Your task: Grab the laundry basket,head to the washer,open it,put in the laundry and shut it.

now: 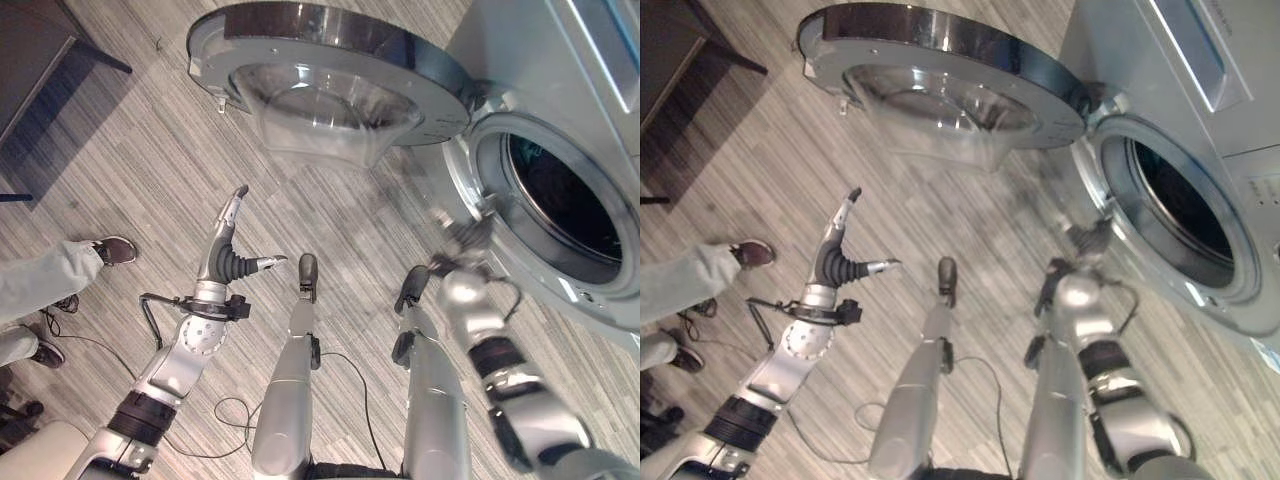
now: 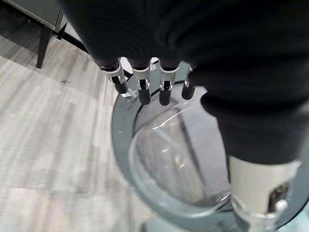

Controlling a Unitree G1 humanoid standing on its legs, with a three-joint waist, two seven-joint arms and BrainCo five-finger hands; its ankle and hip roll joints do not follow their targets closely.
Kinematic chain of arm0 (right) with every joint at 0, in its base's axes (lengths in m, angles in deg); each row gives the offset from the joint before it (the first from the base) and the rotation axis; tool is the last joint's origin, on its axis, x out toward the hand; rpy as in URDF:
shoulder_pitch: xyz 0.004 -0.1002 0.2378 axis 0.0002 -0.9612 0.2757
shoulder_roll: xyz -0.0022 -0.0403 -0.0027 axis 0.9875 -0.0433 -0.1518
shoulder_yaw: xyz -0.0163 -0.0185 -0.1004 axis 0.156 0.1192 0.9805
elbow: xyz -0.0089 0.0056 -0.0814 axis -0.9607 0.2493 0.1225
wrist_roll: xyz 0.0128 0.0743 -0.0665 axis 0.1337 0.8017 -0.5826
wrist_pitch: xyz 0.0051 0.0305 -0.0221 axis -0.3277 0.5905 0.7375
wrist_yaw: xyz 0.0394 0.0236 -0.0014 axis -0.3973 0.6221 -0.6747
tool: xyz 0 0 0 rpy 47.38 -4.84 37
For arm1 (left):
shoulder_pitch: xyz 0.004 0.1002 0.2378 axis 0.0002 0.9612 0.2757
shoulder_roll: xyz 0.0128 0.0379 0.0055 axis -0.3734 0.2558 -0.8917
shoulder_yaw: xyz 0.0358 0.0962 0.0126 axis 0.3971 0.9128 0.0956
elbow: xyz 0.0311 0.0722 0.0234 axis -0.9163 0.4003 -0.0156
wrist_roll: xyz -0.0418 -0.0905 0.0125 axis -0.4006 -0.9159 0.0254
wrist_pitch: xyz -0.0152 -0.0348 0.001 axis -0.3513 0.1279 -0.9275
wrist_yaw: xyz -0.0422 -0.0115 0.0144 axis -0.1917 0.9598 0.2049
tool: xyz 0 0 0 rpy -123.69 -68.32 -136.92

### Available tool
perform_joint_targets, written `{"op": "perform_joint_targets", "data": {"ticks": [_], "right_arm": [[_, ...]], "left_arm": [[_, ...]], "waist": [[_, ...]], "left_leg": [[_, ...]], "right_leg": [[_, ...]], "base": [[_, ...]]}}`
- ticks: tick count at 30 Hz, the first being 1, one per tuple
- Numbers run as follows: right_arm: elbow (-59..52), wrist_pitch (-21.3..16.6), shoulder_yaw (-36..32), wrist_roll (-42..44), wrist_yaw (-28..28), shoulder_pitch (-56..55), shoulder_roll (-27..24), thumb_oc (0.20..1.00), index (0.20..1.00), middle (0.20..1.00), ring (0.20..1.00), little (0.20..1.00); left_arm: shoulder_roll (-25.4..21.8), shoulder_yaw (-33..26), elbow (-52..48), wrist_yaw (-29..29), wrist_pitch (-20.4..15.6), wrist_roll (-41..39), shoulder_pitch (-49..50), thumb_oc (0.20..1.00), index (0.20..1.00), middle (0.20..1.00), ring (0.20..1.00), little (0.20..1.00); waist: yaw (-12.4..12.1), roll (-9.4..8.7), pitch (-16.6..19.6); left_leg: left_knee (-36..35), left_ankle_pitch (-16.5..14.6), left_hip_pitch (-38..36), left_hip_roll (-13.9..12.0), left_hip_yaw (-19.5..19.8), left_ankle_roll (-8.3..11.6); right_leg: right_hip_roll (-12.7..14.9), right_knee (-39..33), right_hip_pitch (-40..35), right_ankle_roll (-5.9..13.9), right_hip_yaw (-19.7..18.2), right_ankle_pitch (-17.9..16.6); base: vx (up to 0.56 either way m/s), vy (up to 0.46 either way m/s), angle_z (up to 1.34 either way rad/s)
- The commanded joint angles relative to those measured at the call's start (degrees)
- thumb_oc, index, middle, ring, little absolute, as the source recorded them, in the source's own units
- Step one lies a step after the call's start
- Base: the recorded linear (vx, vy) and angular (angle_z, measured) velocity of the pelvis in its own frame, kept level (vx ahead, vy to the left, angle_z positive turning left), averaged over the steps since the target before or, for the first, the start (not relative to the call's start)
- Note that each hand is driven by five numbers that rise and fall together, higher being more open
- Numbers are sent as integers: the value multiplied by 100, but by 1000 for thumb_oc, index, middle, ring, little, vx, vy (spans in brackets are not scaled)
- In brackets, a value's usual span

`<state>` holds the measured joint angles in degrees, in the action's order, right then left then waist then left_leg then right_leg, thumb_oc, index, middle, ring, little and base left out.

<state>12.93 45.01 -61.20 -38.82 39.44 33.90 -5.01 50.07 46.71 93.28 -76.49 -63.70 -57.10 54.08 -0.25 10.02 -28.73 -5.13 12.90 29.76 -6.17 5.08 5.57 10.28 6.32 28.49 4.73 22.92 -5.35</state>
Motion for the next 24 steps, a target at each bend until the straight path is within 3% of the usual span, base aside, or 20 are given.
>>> {"op": "perform_joint_targets", "data": {"ticks": [1, 6, 12, 19, 24], "right_arm": [[386, 20, -11, 77, -545, -336, 201, 1000, 1000, 1000, 1000, 1000], [554, 166, -16, 342, -1244, -1306, 268, 1000, 1000, 1000, 1000, 1000], [475, 317, -273, 498, -1642, -1820, 150, 1000, 1000, 1000, 1000, 1000], [376, 549, -534, 211, -1693, -2248, 15, 1000, 1000, 1000, 1000, 1000], [690, 651, -559, 308, -1671, -2322, 195, 1000, 1000, 1000, 1000, 1000]], "left_arm": [[55, 262, 185, 127, -24, 111, 302, 1000, 1000, 1000, 1000, 1000], [99, 123, 503, 514, -27, -207, 785, 1000, 1000, 1000, 1000, 1000], [173, -47, 978, 975, 151, -400, 1224, 1000, 1000, 1000, 1000, 1000], [486, -205, 1291, 1126, 351, -497, 1450, 1000, 1000, 1000, 1000, 1000], [745, -153, 1334, 1207, 435, -701, 1465, 1000, 1000, 1000, 1000, 1000]], "waist": [[-47, -391, 570], [93, -591, 1016], [175, -836, 1637], [123, -1093, 2290], [61, -1195, 2533]], "left_leg": [[13, -802, -663, -249, -385, 294], [13, -983, -1415, -269, -470, 224], [13, -1197, -2194, -282, -567, 97], [13, -1573, -3145, -307, -730, 8], [13, -1762, -3508, -298, -808, -5]], "right_leg": [[484, -75, -251, 610, -397, 54], [526, -355, -1138, 674, -307, 23], [533, -527, -1862, 752, -268, 16], [555, -642, -2678, 855, -412, 87], [576, -862, -3032, 904, -485, 38]], "base": [[50, 114, 16], [60, 132, 6], [40, 128, -3], [62, 78, -15], [69, 28, -15]]}}
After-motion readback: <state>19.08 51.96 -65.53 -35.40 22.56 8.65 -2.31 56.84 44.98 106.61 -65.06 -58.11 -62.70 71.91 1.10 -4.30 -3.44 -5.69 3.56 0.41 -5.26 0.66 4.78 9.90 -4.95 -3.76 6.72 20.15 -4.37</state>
